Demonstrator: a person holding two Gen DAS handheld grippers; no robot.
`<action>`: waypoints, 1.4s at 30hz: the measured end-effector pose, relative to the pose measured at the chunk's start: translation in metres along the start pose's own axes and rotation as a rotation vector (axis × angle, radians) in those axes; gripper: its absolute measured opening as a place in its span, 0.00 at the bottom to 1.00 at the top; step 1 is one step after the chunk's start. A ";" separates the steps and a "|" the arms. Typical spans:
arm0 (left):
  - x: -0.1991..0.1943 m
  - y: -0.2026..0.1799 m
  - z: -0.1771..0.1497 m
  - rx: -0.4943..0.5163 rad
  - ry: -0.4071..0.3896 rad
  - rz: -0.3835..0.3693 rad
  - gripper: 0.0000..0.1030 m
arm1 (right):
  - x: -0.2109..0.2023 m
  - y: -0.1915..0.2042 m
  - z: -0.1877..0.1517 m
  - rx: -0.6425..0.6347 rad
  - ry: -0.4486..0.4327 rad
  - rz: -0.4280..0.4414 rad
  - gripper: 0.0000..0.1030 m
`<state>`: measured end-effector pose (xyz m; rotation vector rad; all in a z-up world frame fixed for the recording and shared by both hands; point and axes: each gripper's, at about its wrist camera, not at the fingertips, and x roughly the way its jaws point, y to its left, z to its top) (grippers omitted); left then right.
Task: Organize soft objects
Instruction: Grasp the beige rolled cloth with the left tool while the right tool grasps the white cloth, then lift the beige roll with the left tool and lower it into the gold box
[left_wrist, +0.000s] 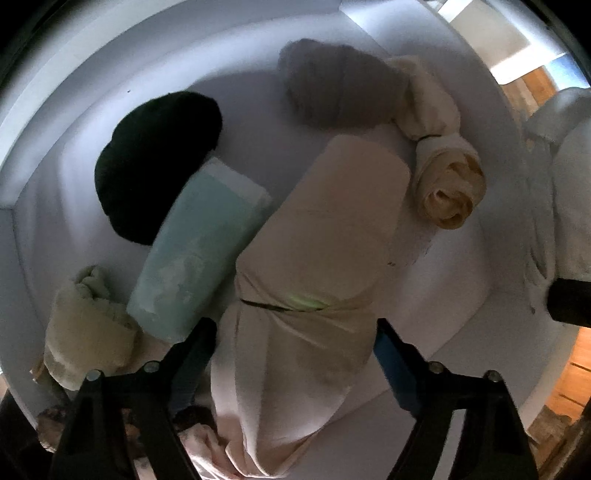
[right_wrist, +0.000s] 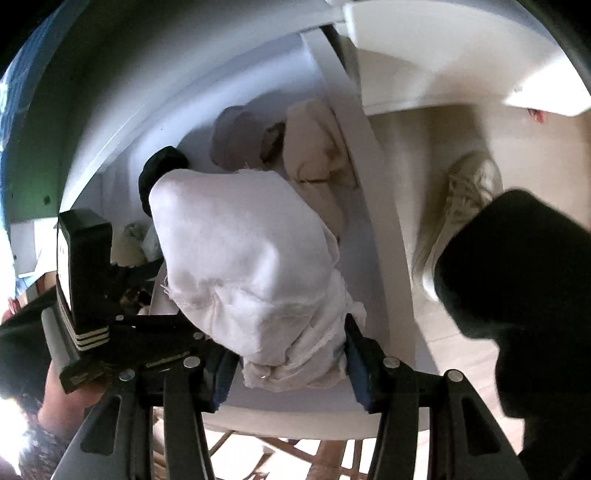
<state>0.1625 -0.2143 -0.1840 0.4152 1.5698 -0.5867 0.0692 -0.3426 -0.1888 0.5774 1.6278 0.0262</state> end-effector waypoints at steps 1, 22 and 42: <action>0.007 0.000 -0.001 0.005 0.002 0.004 0.75 | 0.004 0.001 0.000 0.011 0.002 0.000 0.51; -0.041 -0.007 -0.054 0.026 -0.175 -0.039 0.62 | 0.011 0.016 0.010 0.052 -0.008 0.060 0.51; -0.144 0.006 -0.096 0.085 -0.481 -0.145 0.62 | 0.007 0.027 0.012 0.024 -0.023 0.086 0.50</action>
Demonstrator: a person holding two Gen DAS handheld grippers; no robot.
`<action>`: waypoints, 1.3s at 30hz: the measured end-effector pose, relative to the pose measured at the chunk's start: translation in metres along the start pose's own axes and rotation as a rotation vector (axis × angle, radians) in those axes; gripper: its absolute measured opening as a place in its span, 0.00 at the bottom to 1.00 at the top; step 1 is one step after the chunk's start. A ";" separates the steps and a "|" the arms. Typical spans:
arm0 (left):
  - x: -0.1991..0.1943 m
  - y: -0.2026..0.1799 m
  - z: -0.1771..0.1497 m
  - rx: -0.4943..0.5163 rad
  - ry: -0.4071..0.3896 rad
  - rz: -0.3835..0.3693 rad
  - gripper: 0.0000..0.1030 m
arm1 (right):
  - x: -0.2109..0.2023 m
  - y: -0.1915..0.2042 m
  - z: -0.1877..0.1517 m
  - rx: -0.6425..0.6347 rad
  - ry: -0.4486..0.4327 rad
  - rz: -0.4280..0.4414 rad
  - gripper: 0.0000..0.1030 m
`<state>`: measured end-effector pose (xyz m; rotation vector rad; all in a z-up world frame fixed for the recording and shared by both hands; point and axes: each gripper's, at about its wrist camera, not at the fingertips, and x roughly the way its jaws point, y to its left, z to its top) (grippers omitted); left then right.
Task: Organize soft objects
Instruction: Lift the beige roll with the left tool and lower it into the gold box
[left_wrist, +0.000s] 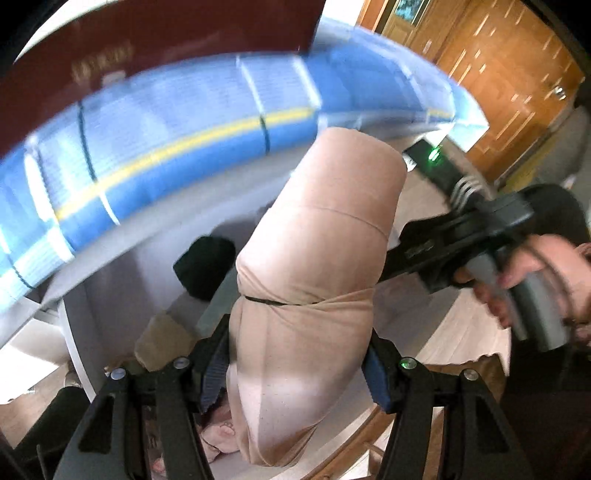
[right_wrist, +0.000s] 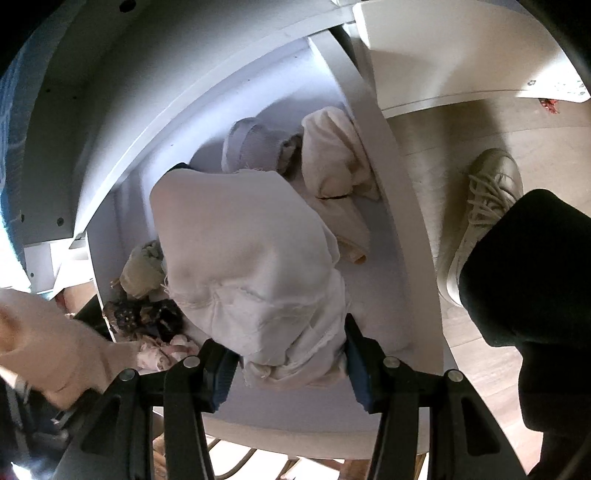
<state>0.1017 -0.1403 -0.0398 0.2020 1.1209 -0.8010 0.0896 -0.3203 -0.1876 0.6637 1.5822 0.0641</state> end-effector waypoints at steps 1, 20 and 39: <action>-0.005 0.000 0.001 -0.004 -0.012 -0.008 0.62 | 0.000 0.000 0.000 0.000 0.000 0.001 0.50; -0.135 0.015 0.057 -0.110 -0.315 -0.134 0.62 | 0.000 0.004 -0.002 -0.011 0.008 0.003 0.51; -0.160 0.139 0.155 -0.322 -0.345 0.092 0.62 | -0.001 0.010 -0.005 -0.021 0.021 0.052 0.51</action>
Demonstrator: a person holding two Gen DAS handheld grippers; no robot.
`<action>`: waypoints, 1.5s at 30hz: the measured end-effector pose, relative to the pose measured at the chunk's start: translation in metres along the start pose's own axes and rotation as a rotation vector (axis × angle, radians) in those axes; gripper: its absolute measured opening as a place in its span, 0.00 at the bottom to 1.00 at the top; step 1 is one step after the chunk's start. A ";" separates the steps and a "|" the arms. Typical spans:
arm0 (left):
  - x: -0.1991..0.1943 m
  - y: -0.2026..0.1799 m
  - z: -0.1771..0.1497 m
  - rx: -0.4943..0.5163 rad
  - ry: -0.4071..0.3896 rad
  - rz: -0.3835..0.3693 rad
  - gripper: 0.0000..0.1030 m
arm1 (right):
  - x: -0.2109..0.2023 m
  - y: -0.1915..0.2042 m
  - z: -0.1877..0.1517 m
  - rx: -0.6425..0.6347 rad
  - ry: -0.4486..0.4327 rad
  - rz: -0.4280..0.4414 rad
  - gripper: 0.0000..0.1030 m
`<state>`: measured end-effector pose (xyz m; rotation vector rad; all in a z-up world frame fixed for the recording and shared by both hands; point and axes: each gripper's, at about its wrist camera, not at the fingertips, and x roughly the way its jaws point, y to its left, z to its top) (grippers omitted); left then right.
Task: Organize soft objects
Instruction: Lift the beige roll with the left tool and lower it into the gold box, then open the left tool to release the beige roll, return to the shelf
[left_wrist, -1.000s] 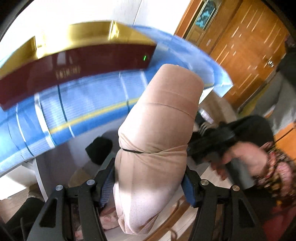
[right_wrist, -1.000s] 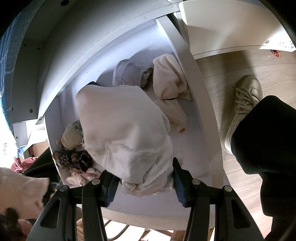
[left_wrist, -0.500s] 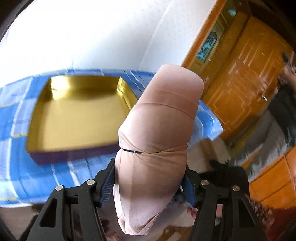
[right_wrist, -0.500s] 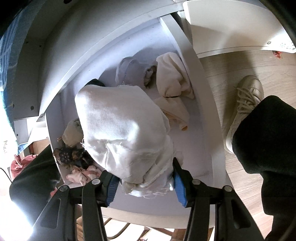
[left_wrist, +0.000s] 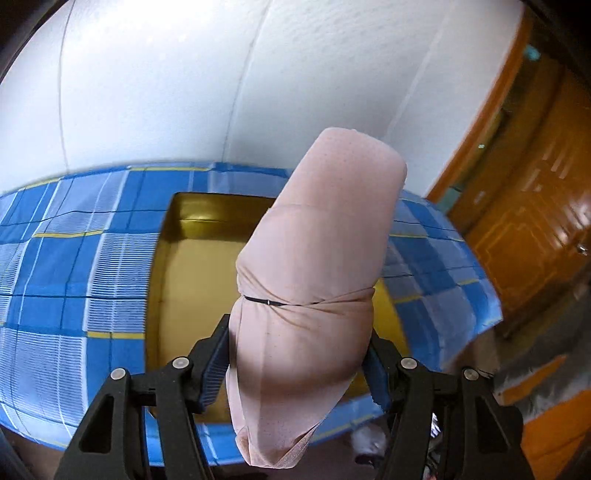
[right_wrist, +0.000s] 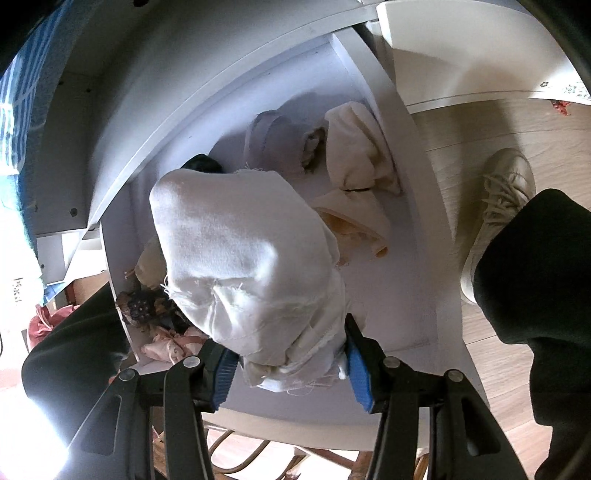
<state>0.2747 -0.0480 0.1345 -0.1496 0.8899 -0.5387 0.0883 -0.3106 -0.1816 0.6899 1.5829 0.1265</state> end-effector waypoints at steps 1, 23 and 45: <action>0.005 0.004 0.003 -0.008 0.010 0.012 0.62 | 0.002 0.001 0.001 0.000 0.002 0.001 0.51; 0.112 0.068 0.038 -0.145 0.167 0.279 0.66 | 0.012 0.010 -0.001 0.001 0.044 0.041 0.51; 0.049 0.039 0.011 -0.037 -0.073 0.249 0.87 | 0.010 0.013 -0.002 -0.004 0.026 0.027 0.51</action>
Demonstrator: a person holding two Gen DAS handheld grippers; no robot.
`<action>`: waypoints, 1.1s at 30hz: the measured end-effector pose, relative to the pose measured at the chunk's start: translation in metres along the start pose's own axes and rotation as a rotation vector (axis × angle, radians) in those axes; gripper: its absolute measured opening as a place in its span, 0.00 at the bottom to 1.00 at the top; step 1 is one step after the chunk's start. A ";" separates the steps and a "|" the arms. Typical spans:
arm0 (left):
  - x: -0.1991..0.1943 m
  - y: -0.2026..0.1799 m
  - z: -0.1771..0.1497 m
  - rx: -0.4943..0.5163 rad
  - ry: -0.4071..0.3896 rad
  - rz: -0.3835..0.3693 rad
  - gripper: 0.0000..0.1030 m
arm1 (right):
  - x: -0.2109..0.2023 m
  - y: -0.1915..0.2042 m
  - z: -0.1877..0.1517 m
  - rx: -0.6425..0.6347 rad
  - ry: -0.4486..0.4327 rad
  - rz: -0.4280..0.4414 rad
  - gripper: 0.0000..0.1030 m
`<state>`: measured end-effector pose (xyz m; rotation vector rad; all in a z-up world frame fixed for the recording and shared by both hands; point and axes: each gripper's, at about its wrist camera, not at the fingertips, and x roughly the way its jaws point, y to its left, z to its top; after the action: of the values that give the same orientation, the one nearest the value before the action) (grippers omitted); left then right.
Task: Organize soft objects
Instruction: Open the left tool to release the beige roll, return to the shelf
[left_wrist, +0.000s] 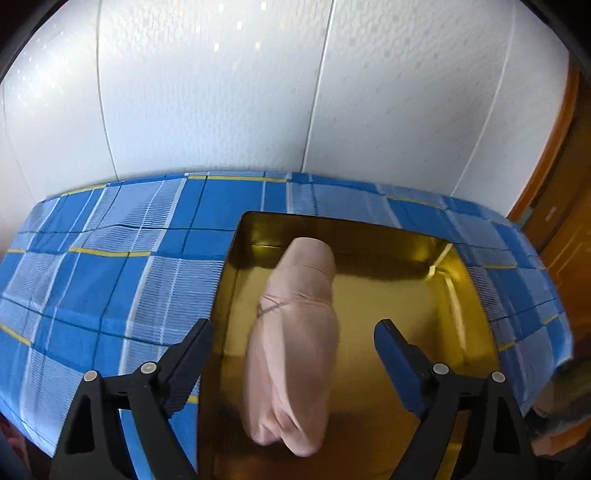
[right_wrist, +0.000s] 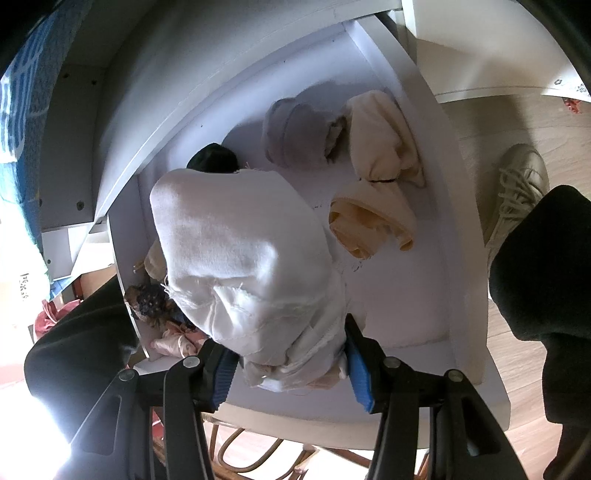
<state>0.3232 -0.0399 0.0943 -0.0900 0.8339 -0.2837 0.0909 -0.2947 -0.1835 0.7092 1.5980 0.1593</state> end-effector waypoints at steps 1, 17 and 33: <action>-0.005 -0.001 -0.005 -0.001 -0.012 -0.020 0.88 | 0.000 0.001 0.000 0.000 0.000 0.002 0.51; -0.084 -0.029 -0.105 0.114 -0.158 -0.161 0.91 | -0.004 -0.009 0.000 0.027 -0.028 0.002 0.51; -0.058 -0.091 -0.245 0.407 0.059 -0.245 0.96 | -0.016 -0.021 -0.002 0.048 -0.044 -0.018 0.51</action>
<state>0.0857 -0.1028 -0.0116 0.1996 0.8094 -0.6841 0.0818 -0.3189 -0.1802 0.7304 1.5698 0.0916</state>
